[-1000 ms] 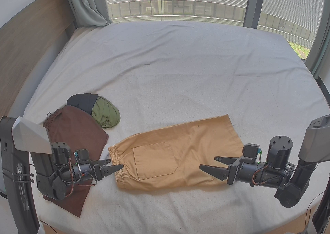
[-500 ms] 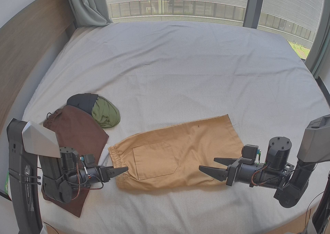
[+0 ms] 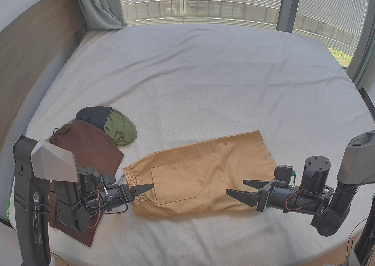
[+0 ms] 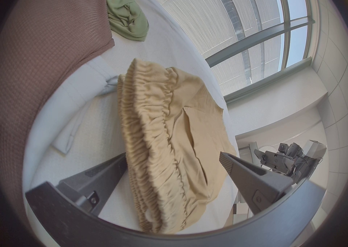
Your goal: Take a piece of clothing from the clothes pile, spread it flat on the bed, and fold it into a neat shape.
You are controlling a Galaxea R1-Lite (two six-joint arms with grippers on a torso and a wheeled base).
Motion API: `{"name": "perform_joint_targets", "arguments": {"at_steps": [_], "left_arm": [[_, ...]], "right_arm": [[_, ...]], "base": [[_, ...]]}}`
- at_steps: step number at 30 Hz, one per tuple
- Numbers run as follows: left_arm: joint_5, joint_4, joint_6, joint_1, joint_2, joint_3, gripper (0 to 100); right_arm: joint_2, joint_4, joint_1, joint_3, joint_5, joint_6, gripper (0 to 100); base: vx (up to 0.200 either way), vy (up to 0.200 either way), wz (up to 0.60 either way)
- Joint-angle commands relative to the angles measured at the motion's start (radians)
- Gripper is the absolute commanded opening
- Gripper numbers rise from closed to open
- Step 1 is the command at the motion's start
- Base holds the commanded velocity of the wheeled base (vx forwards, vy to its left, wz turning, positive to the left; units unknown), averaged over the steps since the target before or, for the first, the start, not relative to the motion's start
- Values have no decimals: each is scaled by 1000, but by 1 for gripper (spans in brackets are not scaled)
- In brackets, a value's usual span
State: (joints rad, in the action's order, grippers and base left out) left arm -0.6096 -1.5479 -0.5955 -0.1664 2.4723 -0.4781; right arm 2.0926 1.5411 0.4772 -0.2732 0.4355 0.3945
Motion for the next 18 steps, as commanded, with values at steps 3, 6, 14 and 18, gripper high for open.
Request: {"name": "perform_joint_targets", "arguments": {"at_steps": [3,6,14,18], "left_arm": [[16,0,-20,-21,0,-17,100],[27,0,-32,-30,0,-27,100],[27,0,-33,-35,4,-27,100],[27,0,-33,-35,7,-28,0]], "right_arm": [[1,1,1,2,0,0,100],[1,1,0,2,0,-2,100],[4,1,-2,2,-1,-26,100],[4,1,-2,3,-1,-26,100]], "base": [[0,0,0],[0,0,0],[0,0,0],[0,0,0]]}}
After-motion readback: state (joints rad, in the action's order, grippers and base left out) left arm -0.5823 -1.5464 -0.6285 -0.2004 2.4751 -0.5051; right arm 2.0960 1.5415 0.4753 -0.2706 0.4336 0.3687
